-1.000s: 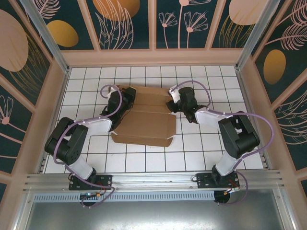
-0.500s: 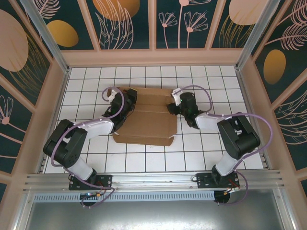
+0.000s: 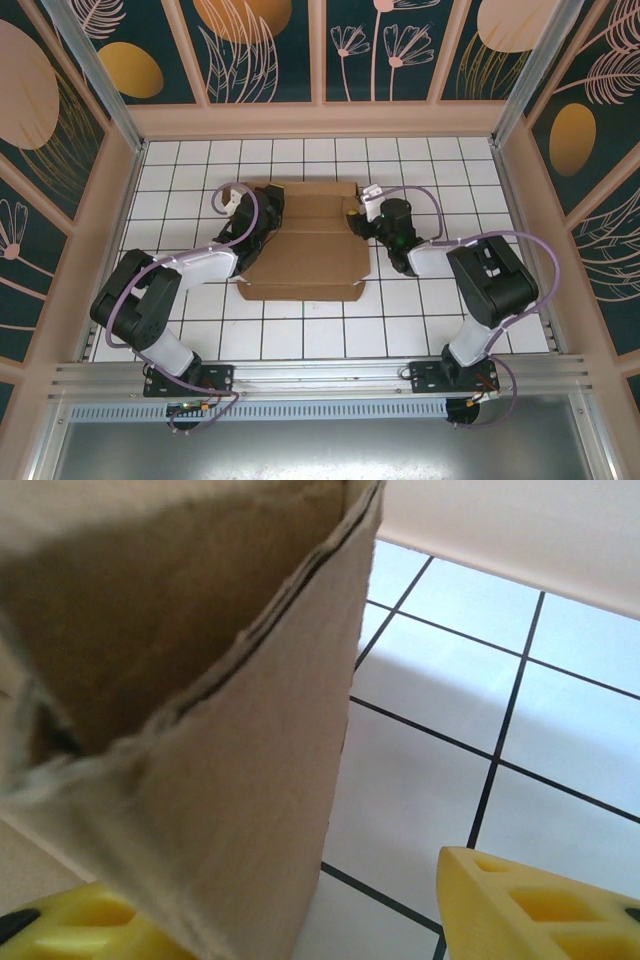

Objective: Fold the paper box

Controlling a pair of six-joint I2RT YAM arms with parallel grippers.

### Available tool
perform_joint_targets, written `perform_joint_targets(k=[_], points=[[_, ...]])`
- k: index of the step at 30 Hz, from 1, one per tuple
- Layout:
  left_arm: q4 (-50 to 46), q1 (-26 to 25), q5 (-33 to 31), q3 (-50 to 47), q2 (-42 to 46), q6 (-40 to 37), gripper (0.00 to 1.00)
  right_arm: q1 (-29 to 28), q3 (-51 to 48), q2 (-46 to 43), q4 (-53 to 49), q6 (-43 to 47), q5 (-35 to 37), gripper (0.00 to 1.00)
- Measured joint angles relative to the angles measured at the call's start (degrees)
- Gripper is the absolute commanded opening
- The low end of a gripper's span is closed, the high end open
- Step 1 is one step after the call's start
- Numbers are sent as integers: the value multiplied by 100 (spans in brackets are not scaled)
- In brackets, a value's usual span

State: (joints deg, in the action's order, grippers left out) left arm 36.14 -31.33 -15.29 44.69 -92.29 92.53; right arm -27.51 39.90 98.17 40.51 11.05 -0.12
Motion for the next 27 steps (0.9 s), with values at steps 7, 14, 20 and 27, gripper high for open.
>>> perform_joint_targets(k=[7,14,20,27], points=[[-59,-2,0,76,-44,87,0,4,511,396,-59,103,11,61],[-94,-2,-2,109,-59,129,0,0,815,614,-208,101,208,48],[-186,-2,-22,155,-59,173,0,-59,804,614,-240,55,260,30],[-315,-15,-59,216,-59,273,0,-286,1117,719,-667,-310,1075,7]])
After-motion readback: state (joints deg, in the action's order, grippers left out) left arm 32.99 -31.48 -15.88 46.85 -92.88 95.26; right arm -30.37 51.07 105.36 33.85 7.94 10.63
